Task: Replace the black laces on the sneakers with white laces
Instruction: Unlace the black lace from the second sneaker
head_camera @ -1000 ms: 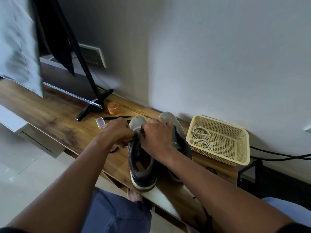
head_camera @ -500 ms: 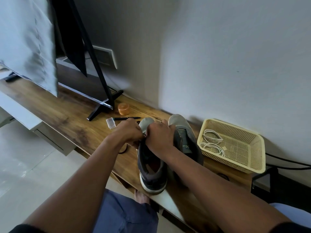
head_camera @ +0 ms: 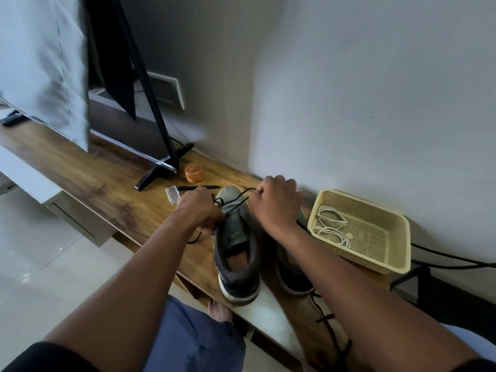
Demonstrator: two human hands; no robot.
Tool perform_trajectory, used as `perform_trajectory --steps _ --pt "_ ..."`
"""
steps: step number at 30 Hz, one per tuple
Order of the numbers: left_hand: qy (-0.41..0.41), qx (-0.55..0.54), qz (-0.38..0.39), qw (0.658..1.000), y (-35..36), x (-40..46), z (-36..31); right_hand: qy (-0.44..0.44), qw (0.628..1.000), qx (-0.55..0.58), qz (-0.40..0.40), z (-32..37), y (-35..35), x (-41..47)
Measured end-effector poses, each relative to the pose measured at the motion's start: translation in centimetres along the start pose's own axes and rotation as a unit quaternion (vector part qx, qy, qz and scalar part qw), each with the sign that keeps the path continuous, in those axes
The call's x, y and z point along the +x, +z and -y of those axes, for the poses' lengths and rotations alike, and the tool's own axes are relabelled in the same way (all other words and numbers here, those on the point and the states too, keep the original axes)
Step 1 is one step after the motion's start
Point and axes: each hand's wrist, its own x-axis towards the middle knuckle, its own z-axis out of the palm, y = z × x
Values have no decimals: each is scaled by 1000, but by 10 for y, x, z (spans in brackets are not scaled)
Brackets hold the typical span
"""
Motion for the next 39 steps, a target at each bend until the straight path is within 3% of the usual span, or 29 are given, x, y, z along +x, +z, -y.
perform_trajectory --steps 4,8,10,12,14,16,19,28,39 --pt "7 9 7 1000 2 -3 0 83 995 -31 -51 -30 -33 10" --pt "14 58 5 998 2 -8 -5 113 988 -89 60 -46 -54 12" --pt "7 54 4 998 1 -11 -8 67 993 -93 37 -39 -53 5" --pt "13 38 4 999 2 -13 -11 -42 996 -74 -8 -27 -48 -1" --pt "44 14 14 999 2 -12 -12 -146 988 -55 16 -13 -39 -6" --pt "53 -28 22 998 1 -8 -10 -192 977 -54 73 1 -26 -11" --pt "52 -49 35 997 0 -4 -9 -189 973 -77 110 13 -4 -18" --pt "23 -89 80 993 -7 0 4 -119 983 -109 90 22 20 -19" --pt "27 -116 89 989 -5 -5 4 -150 979 -101 98 15 21 -16"
